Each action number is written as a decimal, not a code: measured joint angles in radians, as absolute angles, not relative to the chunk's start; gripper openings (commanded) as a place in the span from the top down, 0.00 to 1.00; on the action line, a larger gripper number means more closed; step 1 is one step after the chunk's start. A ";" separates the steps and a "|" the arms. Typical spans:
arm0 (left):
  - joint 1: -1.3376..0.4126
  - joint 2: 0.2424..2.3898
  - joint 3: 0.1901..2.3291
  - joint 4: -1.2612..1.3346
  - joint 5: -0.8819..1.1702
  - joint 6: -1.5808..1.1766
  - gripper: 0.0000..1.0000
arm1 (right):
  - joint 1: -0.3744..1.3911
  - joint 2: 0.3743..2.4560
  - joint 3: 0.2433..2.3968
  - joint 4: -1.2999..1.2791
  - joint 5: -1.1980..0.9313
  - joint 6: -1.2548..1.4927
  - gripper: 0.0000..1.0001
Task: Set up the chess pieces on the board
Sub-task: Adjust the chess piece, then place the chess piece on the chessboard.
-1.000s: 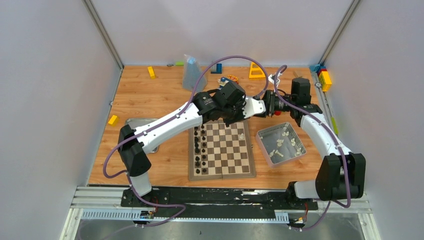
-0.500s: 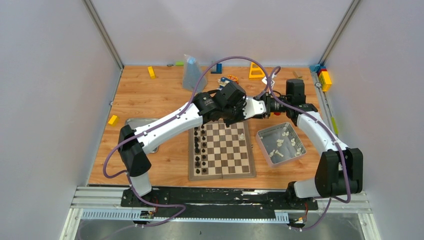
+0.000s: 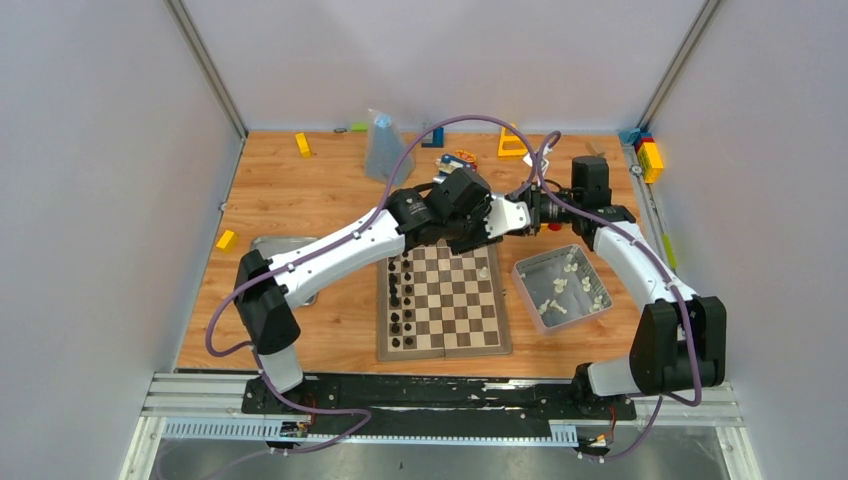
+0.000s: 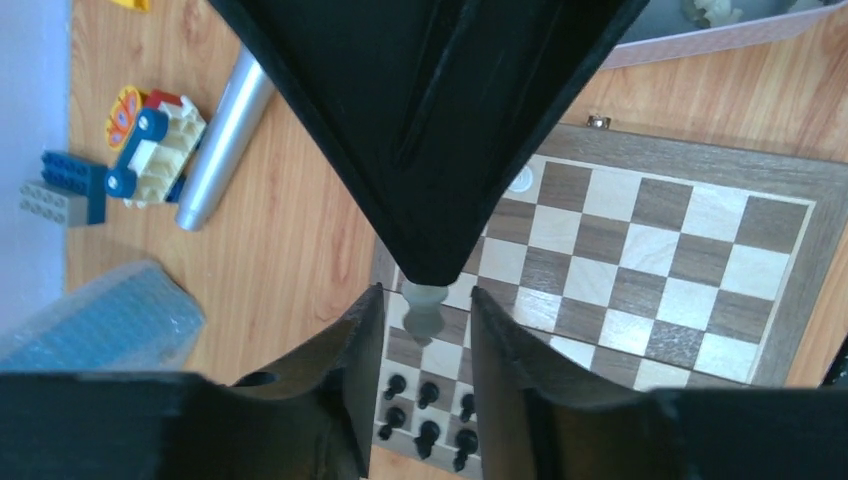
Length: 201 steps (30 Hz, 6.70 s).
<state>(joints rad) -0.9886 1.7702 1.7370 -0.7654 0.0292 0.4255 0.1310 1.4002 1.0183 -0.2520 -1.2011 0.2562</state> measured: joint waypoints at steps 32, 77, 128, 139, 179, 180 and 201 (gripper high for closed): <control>-0.682 1.579 1.309 0.026 0.788 -0.067 0.38 | 0.030 1.467 1.061 0.010 -1.424 0.570 1.00; -0.687 1.678 1.445 -0.123 0.810 -0.076 1.00 | -0.009 1.459 1.041 -0.073 -1.389 0.474 0.44; -1.152 2.486 2.464 -1.537 -0.007 0.590 0.93 | -0.551 1.160 0.895 -0.430 -1.285 0.037 0.42; -1.172 2.508 2.481 -1.535 -0.036 0.616 0.86 | -0.553 1.162 0.895 -0.434 -1.290 0.031 0.42; -1.185 2.514 2.464 -1.472 -0.060 0.620 0.84 | -0.566 1.162 0.895 -0.453 -1.311 0.031 0.44; -1.185 2.514 2.464 -1.472 -0.060 0.620 0.86 | -0.566 1.162 0.895 -0.454 -1.311 0.031 0.44; -1.186 2.514 2.472 -1.464 -0.033 0.619 0.87 | -0.572 1.163 0.895 -0.456 -1.322 0.031 0.45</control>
<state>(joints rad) -1.1862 2.5137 2.4718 -1.4643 -0.0334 0.6193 -0.5716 1.1625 0.8948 -0.4561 -1.3216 0.0311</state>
